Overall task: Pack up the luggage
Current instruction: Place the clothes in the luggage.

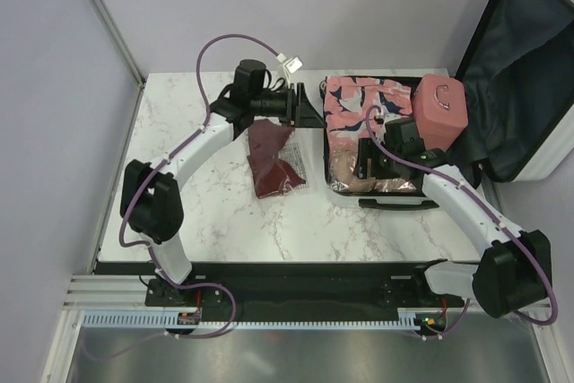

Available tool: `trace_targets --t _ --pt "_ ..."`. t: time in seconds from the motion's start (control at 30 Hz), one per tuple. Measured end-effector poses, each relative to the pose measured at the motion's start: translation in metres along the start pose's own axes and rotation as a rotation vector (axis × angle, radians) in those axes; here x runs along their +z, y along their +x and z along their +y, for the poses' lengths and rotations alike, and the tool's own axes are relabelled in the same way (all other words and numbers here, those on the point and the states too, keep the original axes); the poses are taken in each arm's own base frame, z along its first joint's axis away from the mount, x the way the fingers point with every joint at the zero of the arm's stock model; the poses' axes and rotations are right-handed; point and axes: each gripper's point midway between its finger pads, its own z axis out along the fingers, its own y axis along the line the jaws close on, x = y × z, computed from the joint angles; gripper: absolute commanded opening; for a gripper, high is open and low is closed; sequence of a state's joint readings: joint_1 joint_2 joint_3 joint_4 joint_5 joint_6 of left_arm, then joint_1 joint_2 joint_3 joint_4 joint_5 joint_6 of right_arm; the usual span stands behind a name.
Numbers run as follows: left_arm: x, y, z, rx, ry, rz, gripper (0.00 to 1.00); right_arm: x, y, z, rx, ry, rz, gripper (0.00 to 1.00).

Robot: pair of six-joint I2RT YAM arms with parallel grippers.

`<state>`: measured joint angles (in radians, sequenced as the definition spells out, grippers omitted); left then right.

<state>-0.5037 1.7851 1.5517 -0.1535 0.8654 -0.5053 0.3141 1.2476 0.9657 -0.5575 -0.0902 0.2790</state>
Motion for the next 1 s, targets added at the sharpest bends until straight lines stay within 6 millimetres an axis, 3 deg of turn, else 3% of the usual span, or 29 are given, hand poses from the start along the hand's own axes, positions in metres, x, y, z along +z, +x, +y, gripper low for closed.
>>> trace_targets --t 0.13,0.57,0.83,1.0 --pt "-0.015 0.015 0.016 -0.048 -0.040 0.005 0.60 0.024 0.027 -0.015 0.016 0.055 0.067 0.78" --pt "-0.045 0.031 0.060 -0.126 -0.157 -0.011 0.60 0.066 0.038 -0.016 -0.036 0.093 0.113 0.78" --pt "-0.071 0.040 0.082 -0.159 -0.231 -0.037 0.60 0.068 0.037 -0.014 -0.063 0.094 0.107 0.79" --pt "-0.082 0.046 0.103 -0.198 -0.302 -0.049 0.64 0.052 0.026 -0.006 -0.094 0.078 0.128 0.81"
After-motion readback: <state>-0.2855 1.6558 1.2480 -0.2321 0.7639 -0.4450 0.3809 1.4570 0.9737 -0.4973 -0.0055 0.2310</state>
